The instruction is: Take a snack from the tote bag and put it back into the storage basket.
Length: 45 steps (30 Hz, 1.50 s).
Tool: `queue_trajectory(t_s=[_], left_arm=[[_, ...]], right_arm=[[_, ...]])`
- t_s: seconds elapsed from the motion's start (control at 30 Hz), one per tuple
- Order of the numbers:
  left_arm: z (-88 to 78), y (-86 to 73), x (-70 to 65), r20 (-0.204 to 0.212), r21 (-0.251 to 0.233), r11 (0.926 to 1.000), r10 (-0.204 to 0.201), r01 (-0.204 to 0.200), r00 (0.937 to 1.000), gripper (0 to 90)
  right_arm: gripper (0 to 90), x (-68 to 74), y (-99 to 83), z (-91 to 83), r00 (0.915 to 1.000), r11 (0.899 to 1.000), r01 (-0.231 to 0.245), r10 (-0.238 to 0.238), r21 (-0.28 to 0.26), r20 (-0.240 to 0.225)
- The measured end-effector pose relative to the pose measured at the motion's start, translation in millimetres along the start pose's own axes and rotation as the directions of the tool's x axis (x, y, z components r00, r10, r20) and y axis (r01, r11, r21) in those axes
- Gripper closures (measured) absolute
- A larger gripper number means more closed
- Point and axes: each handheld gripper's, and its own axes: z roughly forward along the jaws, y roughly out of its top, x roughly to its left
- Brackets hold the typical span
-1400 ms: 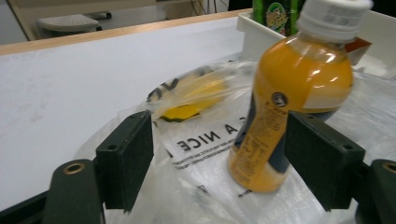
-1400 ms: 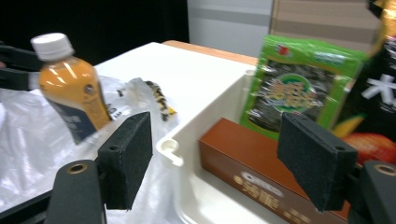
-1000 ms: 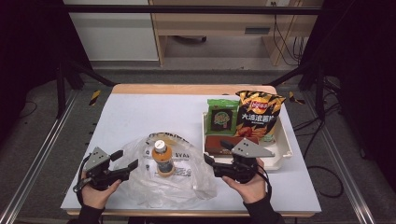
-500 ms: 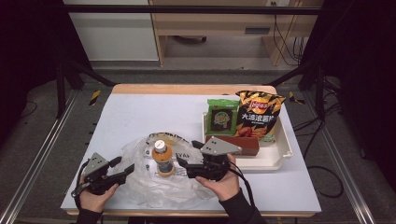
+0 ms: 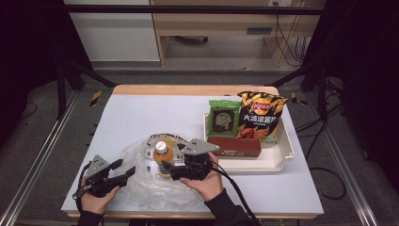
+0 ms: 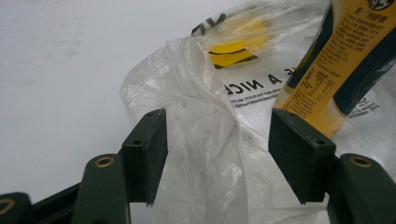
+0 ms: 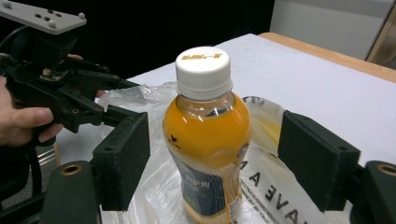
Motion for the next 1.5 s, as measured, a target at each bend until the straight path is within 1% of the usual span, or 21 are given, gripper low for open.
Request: queue_trajectory(t_s=[0.13, 0.2, 0.37, 0.57, 0.67, 0.73, 0.83, 1.07, 1.2, 1.3, 1.5], left_arm=[[0.1, -0.4, 1.0, 0.0, 0.0, 1.0, 0.008, -0.008, 1.0, 37.7], [0.3, -0.8, 1.5, 0.0, 0.002, 1.0, 0.006, -0.006, 1.0, 37.7], [1.3, -1.3, 1.9, -0.001, 0.008, 0.9999, 0.008, -0.008, 1.0, 37.8], [1.7, -1.5, 2.5, -0.001, 0.009, 0.9999, 0.004, -0.004, 1.0, 37.7], [1.8, -1.6, 2.8, -0.003, 0.011, 0.9999, 0.004, -0.004, 1.0, 37.8], [2.2, -1.8, 2.8, -0.003, 0.013, 0.9999, 0.004, -0.004, 1.0, 37.7], [2.2, -1.8, 2.7, -0.003, 0.014, 0.9999, 0.004, -0.004, 1.0, 37.8], [2.5, -2.0, 3.3, -0.005, 0.015, 0.9999, 0.004, -0.004, 1.0, 37.8], [2.5, -2.1, 3.5, -0.004, 0.015, 0.9999, 0.003, -0.003, 1.0, 37.8], [2.7, -2.2, 3.4, -0.005, 0.015, 0.9999, 0.001, -0.001, 1.0, 37.8], [2.8, -2.2, 3.2, -0.006, 0.016, 0.9998, 0.006, -0.006, 1.0, 37.7]], right_arm=[[23.1, 1.0, -3.3, 13.6, 1.0, 1.0, 0.003, -0.003, 0.028, 0.002], [22.9, 2.1, -4.9, 20.1, 0.9999, 0.999, 0.009, -0.009, 0.035, 0.004], [22.7, 3.9, -8.1, 34.1, 1.0, 0.999, 0.003, -0.003, 0.04, 0.006], [23.7, 2.8, -11.6, 44.1, 0.9999, 0.998, -0.002, 0.001, 0.056, 0.012], [24.6, 3.8, -12.2, 46.1, 0.9999, 0.999, -0.002, 0.002, 0.048, 0.011], [24.8, 4.1, -12.5, 47.1, 0.9999, 0.999, -0.003, 0.003, 0.05, 0.012], [29.0, 4.1, -12.7, 48.3, 0.9999, 0.999, -0.01, 0.009, 0.04, 0.012], [30.0, 4.8, -12.5, 47.7, 0.9997, 0.999, -0.013, 0.012, 0.038, 0.021], [30.1, 5.1, -11.2, 46.3, 0.9996, 0.999, -0.015, 0.014, 0.046, 0.026], [30.2, 5.5, -7.4, 40.9, 0.9995, 0.999, -0.027, 0.026, 0.028, 0.018], [30.2, 8.8, 6.3, 29.2, 0.9998, 1.0, -0.01, 0.01, 0.004, 0.02]])
